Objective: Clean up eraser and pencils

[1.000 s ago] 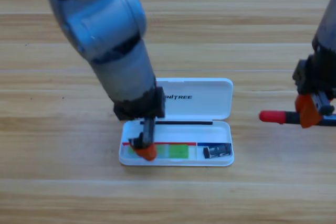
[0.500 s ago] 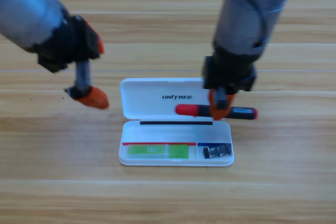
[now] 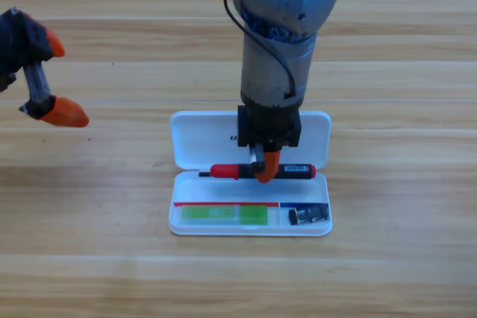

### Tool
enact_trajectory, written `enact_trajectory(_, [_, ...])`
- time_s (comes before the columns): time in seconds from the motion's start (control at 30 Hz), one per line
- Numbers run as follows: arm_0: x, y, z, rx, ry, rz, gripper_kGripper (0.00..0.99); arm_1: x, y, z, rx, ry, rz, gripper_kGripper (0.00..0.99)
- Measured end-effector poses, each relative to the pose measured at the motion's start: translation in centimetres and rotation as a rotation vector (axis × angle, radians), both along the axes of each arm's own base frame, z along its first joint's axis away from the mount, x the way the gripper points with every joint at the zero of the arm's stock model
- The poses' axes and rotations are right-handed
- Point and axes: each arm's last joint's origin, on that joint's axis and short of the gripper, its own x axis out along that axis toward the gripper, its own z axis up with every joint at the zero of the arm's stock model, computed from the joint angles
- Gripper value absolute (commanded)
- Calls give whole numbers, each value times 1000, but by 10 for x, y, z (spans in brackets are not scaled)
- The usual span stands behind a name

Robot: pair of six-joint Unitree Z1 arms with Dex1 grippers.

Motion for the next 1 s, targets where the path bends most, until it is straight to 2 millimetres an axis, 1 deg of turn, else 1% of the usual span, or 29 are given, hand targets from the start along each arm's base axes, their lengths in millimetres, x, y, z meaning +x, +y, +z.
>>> enact_trajectory(0.17, [1,6,-7,3,11,20,990,5,7,-13,-14,-6,-2,0])
enact_trajectory(0.27, [0,7,-10,3,20,19,990,6,8,-17,-22,-7,-2,0])
enact_trajectory(0.6, [-4,8,-17,5,38,15,990,6,8,-18,-24,-7,-2,0])
enact_trajectory(0.77, [-5,9,-16,1,32,16,990,6,8,-18,-25,-9,-3,0])
enact_trajectory(0.8, [-5,9,-15,0,29,16,990,6,8,-18,-25,-9,-3,166])
enact_trajectory(0.87, [-5,9,-14,-5,20,16,990,6,8,-18,-26,-8,-3,592])
enact_trajectory(0.9, [-5,9,-13,-8,14,16,990,6,7,-18,-28,-7,-3,735])
enact_trajectory(0.93, [-5,9,-12,-11,8,16,990,6,7,-18,-31,-5,-4,787])
enact_trajectory(1.0, [-6,9,-11,-16,-1,16,990,6,7,-18,-34,-3,-8,795])
